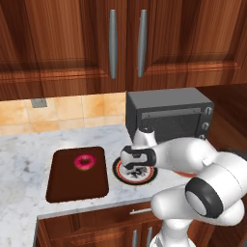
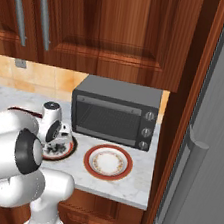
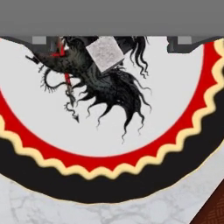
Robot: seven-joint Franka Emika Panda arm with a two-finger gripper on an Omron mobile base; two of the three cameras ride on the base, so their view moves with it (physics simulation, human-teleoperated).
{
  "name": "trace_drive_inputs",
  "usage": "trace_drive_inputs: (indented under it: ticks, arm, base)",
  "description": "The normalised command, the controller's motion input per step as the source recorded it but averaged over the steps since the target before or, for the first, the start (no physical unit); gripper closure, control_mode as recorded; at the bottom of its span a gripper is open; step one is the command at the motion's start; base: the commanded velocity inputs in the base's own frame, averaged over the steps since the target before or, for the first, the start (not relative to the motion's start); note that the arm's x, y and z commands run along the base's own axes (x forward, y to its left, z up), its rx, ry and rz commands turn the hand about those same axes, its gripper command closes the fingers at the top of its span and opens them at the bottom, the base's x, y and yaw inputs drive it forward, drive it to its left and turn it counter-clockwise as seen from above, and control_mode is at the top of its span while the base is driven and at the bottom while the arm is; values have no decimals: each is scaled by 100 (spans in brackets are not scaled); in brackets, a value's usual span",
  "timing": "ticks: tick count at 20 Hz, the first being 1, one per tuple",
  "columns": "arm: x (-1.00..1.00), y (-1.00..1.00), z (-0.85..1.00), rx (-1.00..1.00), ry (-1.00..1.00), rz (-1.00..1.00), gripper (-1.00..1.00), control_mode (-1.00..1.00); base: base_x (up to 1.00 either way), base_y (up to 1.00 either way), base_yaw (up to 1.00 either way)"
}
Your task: Move the dessert items from the plates to the tray.
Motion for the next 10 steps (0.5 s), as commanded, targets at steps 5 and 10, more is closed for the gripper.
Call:
trace_drive_inputs:
  ticks: [5, 10]
  arm:
    - [9, 5, -6, 0, 0, 0, -100, -100]
    - [16, 0, 0, 0, 0, 0, -100, -100]
  base:
    - [0, 0, 0]
    - [0, 0, 0]
